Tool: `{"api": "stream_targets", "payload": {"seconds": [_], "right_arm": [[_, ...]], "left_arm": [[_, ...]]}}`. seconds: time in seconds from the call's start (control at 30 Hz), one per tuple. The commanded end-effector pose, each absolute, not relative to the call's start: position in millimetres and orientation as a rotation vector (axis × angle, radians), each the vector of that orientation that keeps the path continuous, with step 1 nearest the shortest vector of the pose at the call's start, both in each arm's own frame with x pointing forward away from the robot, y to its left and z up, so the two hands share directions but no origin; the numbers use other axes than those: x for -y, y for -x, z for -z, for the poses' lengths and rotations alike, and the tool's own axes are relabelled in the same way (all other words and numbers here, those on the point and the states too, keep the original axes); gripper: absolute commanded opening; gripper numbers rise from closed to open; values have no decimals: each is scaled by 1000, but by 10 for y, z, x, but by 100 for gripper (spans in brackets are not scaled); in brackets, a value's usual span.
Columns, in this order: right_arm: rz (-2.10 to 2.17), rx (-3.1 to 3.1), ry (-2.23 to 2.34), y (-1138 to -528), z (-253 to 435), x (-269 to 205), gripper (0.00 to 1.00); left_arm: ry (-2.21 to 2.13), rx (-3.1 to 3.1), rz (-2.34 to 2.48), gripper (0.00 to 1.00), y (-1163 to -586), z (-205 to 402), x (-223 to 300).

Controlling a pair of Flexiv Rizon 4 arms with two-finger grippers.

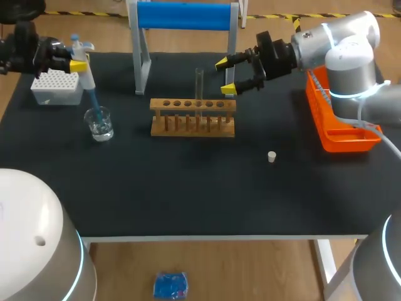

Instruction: Invert the test tube, pick up the pipette, mount the tip to pipette, aspirate from beaker and dispense into the tube, eject the tip, return the pipette, and cap with the stopper.

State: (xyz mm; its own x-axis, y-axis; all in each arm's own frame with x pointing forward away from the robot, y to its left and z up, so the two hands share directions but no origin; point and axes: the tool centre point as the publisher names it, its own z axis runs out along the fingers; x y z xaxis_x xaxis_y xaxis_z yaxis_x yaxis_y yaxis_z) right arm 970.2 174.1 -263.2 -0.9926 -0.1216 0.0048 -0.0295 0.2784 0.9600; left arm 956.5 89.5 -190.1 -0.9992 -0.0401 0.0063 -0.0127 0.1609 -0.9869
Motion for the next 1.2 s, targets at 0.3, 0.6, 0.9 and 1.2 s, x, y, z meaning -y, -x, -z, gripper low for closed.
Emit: {"api": "stream_targets", "payload": {"seconds": [0.3,0.6,0.9,1.2], "right_arm": [[1834,2449,-148,-9711,2634,-1736,100],[1834,2449,-148,-9711,2634,-1736,100],[1834,2449,-148,-9711,2634,-1736,100],[1834,2449,-148,-9711,2634,-1736,100]], "left_arm": [[57,-2409,1954,0,-9475,1530,-870],[38,-2446,1929,0,-9447,1114,-642],[17,-2465,1915,0,-9397,448,-265],[-47,-2491,1947,0,-9417,-181,311]]}}
